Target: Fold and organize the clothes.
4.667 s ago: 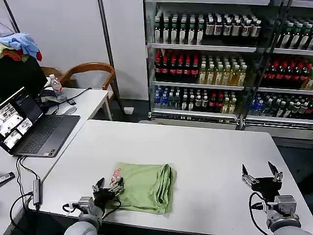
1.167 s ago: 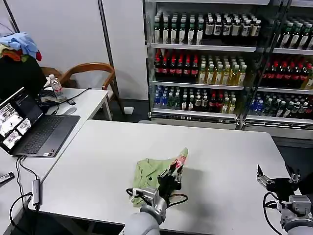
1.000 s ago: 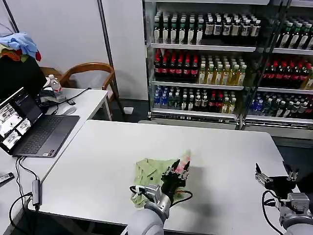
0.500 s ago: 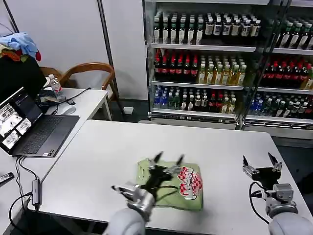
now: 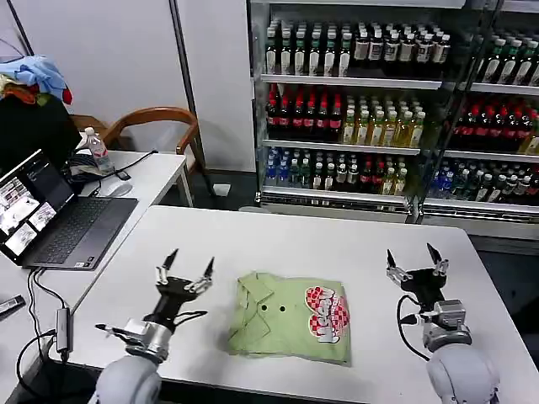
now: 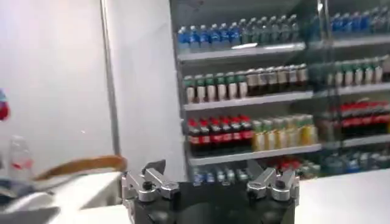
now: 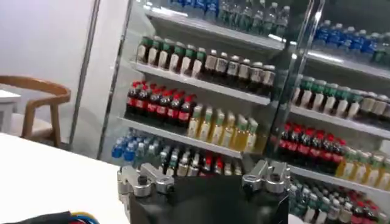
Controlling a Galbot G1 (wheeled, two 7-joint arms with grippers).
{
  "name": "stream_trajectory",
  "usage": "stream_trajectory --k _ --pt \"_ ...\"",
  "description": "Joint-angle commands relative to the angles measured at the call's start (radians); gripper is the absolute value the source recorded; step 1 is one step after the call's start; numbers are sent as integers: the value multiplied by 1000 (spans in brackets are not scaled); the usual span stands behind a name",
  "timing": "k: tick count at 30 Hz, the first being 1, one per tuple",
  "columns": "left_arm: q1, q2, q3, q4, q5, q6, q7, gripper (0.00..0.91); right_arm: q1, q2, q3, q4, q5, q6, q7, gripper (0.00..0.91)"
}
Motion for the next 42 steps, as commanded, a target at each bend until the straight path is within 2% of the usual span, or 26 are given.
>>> stream_trajectory --k 1,10,18,19,25,34,42 --pt "45 53 -130 34 66 -64 47 907 55 16 -57 -73 -38 70 -12 907" --pt "66 34 -112 23 82 -81 49 907 -5 13 -9 -41 -67 89 -37 907" --pt "40 70 -118 19 100 -83 52 907 -21 0 14 -29 -41 92 -30 907" --pt "40 71 -120 18 100 -83 52 907 -19 0 17 -26 -38 78 -46 907" --pt "45 65 -122 22 105 -94 29 907 -18 12 13 -47 -60 135 -57 907" --pt "41 35 -104 13 122 -106 34 907 -43 3 32 -52 -91 150 -65 907" --pt "12 84 -126 41 118 -125 -35 907 -57 -5 54 -47 -96 175 -90 907"
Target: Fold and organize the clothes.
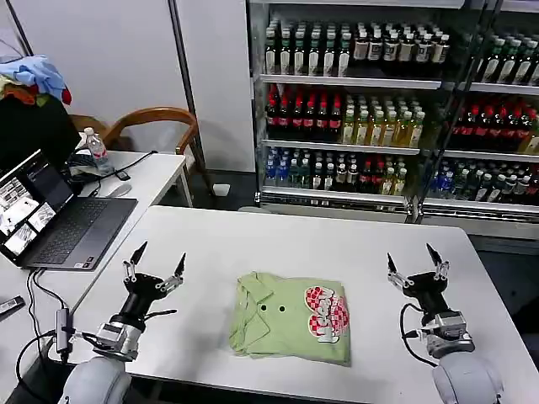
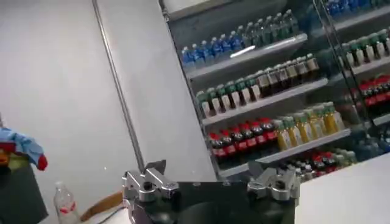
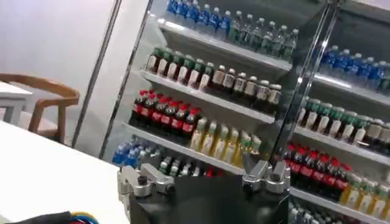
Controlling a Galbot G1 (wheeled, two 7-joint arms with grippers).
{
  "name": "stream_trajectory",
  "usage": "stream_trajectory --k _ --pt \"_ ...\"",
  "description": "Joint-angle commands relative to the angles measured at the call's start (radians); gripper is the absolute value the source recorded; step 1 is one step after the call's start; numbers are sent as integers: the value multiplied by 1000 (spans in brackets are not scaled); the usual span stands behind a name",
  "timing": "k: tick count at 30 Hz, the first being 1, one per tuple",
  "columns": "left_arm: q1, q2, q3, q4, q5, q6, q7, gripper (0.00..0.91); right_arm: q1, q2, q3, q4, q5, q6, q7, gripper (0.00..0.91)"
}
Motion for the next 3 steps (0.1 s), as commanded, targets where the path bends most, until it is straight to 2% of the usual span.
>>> stream_trajectory --k 1,3 --pt "-21 34 -14 16 0 -18 -61 907 -10 3 11 -2 -15 36 -31 907" --pt "-28 43 -15 12 -3 -24 -63 907 -7 9 5 -11 -20 57 -49 907"
